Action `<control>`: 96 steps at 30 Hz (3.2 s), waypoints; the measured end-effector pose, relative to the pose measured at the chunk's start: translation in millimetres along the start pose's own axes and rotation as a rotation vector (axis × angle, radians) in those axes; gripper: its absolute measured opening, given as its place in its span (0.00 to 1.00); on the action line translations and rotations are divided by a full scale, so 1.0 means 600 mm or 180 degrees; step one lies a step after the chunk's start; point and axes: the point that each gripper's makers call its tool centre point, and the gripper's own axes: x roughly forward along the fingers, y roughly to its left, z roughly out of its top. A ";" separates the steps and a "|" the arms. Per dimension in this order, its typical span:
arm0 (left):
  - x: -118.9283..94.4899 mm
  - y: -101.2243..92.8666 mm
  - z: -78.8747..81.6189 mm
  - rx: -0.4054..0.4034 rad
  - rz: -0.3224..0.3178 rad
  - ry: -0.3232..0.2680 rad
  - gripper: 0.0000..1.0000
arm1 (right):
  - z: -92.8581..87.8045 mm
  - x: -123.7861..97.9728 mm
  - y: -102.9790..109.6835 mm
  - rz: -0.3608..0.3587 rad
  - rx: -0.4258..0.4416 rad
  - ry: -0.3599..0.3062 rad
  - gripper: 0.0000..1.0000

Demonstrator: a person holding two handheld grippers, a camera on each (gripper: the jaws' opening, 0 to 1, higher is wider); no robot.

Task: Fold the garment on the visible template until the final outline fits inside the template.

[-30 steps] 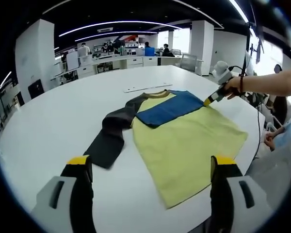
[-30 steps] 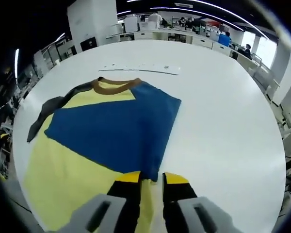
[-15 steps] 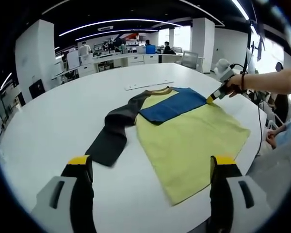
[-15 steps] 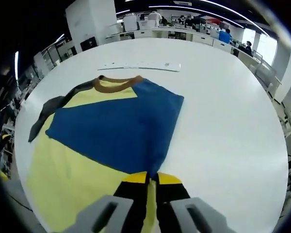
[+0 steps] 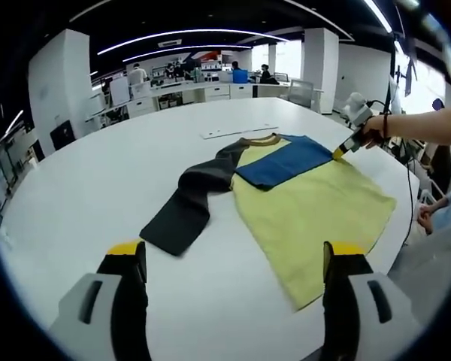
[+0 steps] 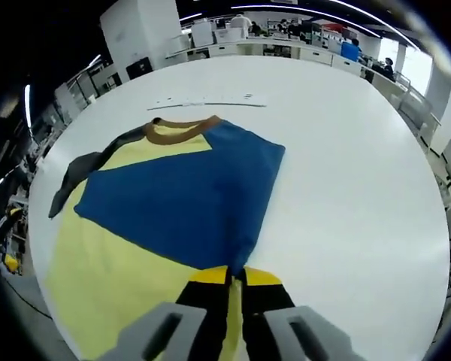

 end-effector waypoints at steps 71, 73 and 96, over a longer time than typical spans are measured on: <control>0.099 0.161 -0.034 -0.0646 0.0588 0.0138 0.49 | -0.004 -0.290 0.112 0.0499 -0.0514 -0.1584 1.00; 0.107 0.165 -0.047 -0.0572 0.0631 0.0271 0.47 | -0.008 -0.294 0.111 0.0481 -0.0473 -0.1608 1.00; 0.161 0.169 -0.071 -0.0780 0.0837 0.0361 0.25 | -0.079 -0.296 0.102 0.0211 -0.0867 -0.1369 1.00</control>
